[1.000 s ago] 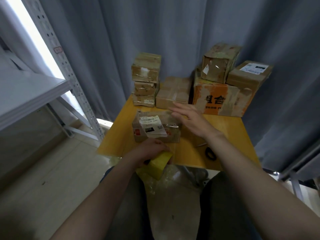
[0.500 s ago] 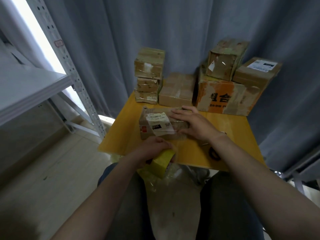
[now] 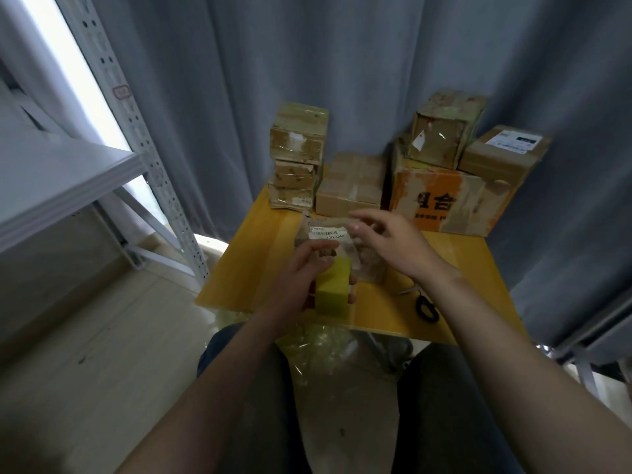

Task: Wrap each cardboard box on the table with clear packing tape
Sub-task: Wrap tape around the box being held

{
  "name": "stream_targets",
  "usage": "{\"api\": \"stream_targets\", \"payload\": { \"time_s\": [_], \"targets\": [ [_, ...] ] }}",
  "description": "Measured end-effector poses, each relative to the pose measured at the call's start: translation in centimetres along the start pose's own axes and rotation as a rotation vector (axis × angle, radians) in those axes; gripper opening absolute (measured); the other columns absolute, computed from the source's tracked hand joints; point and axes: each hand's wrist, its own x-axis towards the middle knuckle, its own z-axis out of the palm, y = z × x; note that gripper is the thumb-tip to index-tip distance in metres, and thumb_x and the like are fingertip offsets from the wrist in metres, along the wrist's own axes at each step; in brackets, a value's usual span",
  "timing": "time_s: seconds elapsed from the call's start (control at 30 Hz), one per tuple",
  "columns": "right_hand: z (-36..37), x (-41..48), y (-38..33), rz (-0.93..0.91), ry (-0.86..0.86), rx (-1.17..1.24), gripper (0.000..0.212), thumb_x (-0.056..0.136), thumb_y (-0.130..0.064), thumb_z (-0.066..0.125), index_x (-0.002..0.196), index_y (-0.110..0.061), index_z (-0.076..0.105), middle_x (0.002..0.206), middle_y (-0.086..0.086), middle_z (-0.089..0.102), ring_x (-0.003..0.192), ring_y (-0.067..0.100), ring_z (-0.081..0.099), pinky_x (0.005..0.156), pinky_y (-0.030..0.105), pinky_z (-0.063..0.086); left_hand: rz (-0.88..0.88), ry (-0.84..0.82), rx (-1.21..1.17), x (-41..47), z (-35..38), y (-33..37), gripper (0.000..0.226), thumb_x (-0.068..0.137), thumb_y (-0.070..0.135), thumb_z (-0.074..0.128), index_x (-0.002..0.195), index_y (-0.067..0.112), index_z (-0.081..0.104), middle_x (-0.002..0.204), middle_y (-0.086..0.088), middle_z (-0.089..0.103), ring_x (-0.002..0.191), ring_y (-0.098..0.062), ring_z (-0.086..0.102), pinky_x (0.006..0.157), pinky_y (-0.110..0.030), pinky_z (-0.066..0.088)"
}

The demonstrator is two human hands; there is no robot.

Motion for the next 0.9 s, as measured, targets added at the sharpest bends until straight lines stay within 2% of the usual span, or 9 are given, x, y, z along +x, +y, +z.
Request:
{"api": "stream_targets", "payload": {
  "time_s": [0.13,0.27,0.33,0.4,0.47,0.53,0.63,0.8,0.9],
  "targets": [
    [0.5,0.6,-4.3,0.064,-0.299,0.051,0.026,0.094,-0.053,0.067,0.105,-0.033,0.081,0.072,-0.011,0.071,0.063,0.0,0.064,0.059,0.02,0.047,0.194,0.099,0.226,0.3,-0.4,0.6,0.027,0.101,0.009,0.057,0.124,0.023,0.062,0.105,-0.015,0.074,0.086,-0.042,0.073,0.083,-0.064,0.058],
    [1.7,1.2,-4.6,0.069,-0.134,0.228,0.015,0.097,-0.027,0.072,0.101,-0.017,0.083,0.052,-0.017,0.064,0.044,-0.003,0.054,0.046,0.01,0.037,0.218,0.174,0.269,0.6,-1.2,1.3,0.045,0.088,0.034,0.068,0.13,0.044,0.055,0.123,-0.012,0.069,0.096,-0.04,0.072,0.085,-0.067,0.056],
    [2.2,1.6,-4.8,0.062,-0.072,0.252,0.011,0.096,-0.021,0.073,0.096,-0.018,0.084,0.057,-0.014,0.068,0.048,-0.001,0.057,0.05,0.013,0.042,0.164,0.18,0.23,1.0,-1.5,1.3,0.063,0.083,0.047,0.073,0.138,0.05,0.043,0.13,-0.013,0.065,0.104,-0.038,0.071,0.089,-0.062,0.056],
    [2.5,2.4,-4.9,0.077,-0.05,0.217,0.009,0.094,-0.028,0.076,0.089,-0.03,0.083,0.069,-0.013,0.075,0.062,0.003,0.065,0.06,0.024,0.051,0.082,0.136,0.265,1.4,-1.6,1.2,0.074,0.08,0.056,0.077,0.141,0.057,0.034,0.134,-0.016,0.063,0.109,-0.039,0.069,0.094,-0.057,0.056],
    [2.7,3.6,-4.7,0.109,-0.029,0.186,0.012,0.092,-0.031,0.077,0.083,-0.038,0.08,0.078,-0.019,0.077,0.079,0.003,0.072,0.073,0.029,0.058,0.016,0.055,0.322,1.7,-1.7,1.6,0.072,0.092,0.038,0.072,0.149,0.04,0.028,0.12,-0.021,0.07,0.09,-0.033,0.073,0.083,-0.041,0.062],
    [2.4,5.3,-4.4,0.132,0.045,0.219,0.014,0.092,-0.028,0.078,0.082,-0.037,0.079,0.079,-0.023,0.075,0.081,-0.004,0.071,0.08,0.027,0.058,-0.066,0.003,0.303,1.8,-2.0,2.2,0.049,0.103,0.022,0.06,0.145,0.019,0.034,0.094,-0.021,0.075,0.07,-0.028,0.072,0.065,-0.035,0.061],
    [1.3,8.5,-3.7,0.178,0.214,0.311,0.007,0.092,-0.025,0.078,0.087,-0.029,0.08,0.085,-0.02,0.076,0.082,-0.005,0.068,0.085,0.028,0.058,-0.239,-0.072,0.288,1.1,-2.8,2.4,0.032,0.108,0.029,0.049,0.138,0.019,0.044,0.089,-0.024,0.074,0.07,-0.032,0.072,0.066,-0.04,0.061],
    [2.5,12.4,-2.4,0.223,0.133,0.233,0.012,0.09,-0.03,0.079,0.096,-0.019,0.082,0.103,-0.006,0.079,0.101,0.007,0.071,0.098,0.033,0.056,-0.51,-0.096,0.192,1.1,-4.1,2.7,0.045,0.107,0.045,0.046,0.128,0.006,0.053,0.086,-0.02,0.075,0.068,-0.024,0.074,0.059,-0.032,0.059],
    [2.4,14.4,-1.8,0.266,0.178,0.252,0.012,0.091,-0.03,0.078,0.096,-0.02,0.082,0.099,-0.008,0.079,0.096,0.015,0.073,0.088,0.037,0.062,-0.641,-0.143,0.158,1.1,-4.3,2.7,0.057,0.106,0.048,0.045,0.129,-0.004,0.052,0.088,-0.018,0.075,0.066,-0.022,0.072,0.063,-0.033,0.059]
  ]
}}
